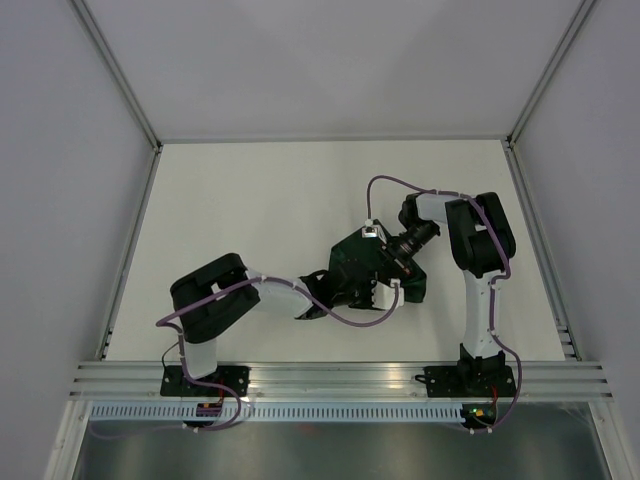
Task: Fold the napkin, place the utensils inside, and roll it up
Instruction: Roll the napkin at the center of the board.
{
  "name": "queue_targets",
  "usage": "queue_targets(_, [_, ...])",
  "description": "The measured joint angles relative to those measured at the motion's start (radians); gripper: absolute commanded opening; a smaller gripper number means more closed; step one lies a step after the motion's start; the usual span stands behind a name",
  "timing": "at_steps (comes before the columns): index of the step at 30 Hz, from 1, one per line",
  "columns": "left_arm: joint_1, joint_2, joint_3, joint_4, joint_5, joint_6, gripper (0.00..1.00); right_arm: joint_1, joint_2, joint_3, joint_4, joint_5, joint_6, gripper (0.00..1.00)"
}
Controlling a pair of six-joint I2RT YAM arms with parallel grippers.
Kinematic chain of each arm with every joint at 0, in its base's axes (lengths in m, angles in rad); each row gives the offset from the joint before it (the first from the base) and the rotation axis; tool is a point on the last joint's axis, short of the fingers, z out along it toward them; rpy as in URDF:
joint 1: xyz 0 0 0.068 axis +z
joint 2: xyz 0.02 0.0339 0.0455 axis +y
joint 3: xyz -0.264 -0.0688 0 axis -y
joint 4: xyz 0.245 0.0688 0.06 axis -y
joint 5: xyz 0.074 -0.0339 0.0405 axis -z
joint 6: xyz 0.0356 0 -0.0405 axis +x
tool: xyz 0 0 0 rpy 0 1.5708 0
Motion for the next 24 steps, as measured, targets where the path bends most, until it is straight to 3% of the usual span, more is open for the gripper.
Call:
queue_targets(1, [0.000, 0.003, 0.006, -0.007, 0.006, 0.000, 0.49, 0.000, 0.000, 0.000, -0.001, 0.001, -0.002, 0.01])
queue_targets(6, [0.003, 0.018, 0.021, -0.024, 0.045, -0.001, 0.43, -0.008, 0.000, 0.002, -0.009, 0.011, -0.007, 0.00])
queue_targets(9, [0.006, 0.025, 0.029, -0.032, 0.068, -0.003, 0.32, -0.010, 0.000, 0.004, -0.014, 0.017, -0.013, 0.00])
queue_targets(12, [0.007, 0.034, 0.044, -0.048, 0.080, -0.010, 0.15, -0.013, 0.000, 0.006, -0.020, 0.029, -0.014, 0.01])
queue_targets(13, [0.007, 0.036, 0.053, -0.059, 0.084, -0.013, 0.03, -0.015, 0.000, 0.007, -0.021, 0.032, -0.013, 0.02])
queue_targets(15, [0.010, 0.038, 0.067, -0.079, 0.091, -0.030, 0.02, -0.019, -0.001, 0.008, -0.025, 0.040, -0.013, 0.05])
queue_targets(19, [0.025, 0.040, 0.091, -0.102, 0.122, -0.093, 0.02, -0.021, -0.015, 0.007, -0.025, 0.058, -0.011, 0.18])
queue_targets(24, [0.052, 0.046, 0.105, -0.103, 0.180, -0.179, 0.02, -0.017, -0.067, -0.020, 0.007, 0.075, 0.023, 0.45])
